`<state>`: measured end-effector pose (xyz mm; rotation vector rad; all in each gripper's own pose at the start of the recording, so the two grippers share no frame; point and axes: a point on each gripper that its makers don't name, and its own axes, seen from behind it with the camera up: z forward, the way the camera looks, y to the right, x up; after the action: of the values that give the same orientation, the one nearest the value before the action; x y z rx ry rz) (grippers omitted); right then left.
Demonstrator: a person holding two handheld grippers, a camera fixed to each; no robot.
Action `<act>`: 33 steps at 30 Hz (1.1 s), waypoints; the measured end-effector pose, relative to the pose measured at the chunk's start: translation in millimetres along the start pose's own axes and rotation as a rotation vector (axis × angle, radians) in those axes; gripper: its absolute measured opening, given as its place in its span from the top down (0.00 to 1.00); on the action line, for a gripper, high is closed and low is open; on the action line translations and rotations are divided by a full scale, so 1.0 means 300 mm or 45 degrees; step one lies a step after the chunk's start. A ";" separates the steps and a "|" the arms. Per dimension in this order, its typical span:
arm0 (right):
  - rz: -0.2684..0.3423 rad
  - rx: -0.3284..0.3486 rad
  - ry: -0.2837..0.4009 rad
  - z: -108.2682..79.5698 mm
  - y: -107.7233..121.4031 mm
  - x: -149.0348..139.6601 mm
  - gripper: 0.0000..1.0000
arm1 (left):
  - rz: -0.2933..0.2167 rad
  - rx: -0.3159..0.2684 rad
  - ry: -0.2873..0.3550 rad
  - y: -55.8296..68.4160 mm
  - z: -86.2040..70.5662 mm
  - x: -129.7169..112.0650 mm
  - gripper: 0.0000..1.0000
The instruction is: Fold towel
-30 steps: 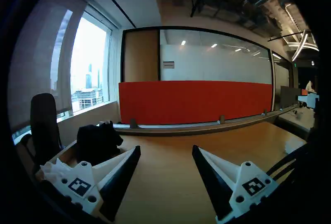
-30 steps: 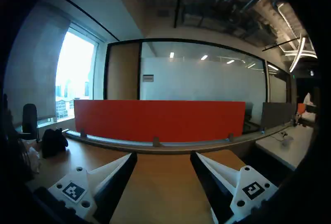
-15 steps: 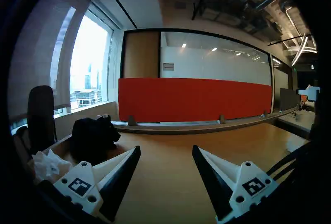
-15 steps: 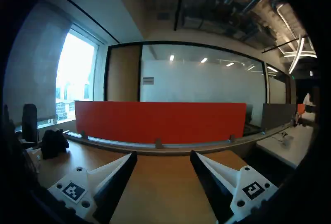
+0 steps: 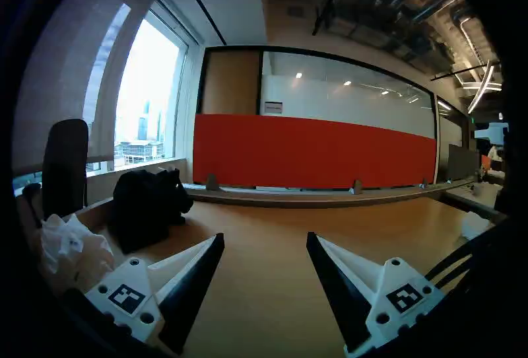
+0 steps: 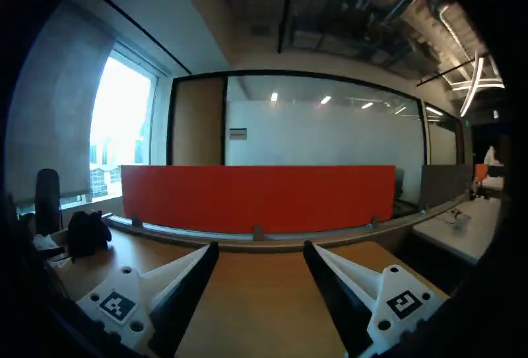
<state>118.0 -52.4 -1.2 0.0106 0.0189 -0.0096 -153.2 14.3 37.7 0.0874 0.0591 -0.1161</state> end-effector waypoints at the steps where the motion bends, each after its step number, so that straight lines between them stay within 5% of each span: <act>1: -0.001 0.000 0.001 0.000 -0.001 -0.005 0.00 | -0.005 0.000 0.000 0.001 0.001 -0.010 0.08; 33: 0.005 -0.016 0.035 -0.020 0.063 -0.072 0.00 | 0.062 0.016 0.056 0.008 0.009 -0.117 0.08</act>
<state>96.4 -33.2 -6.6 -0.0021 0.0467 -0.0054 -187.5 20.5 42.9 0.1042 0.1000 -0.0661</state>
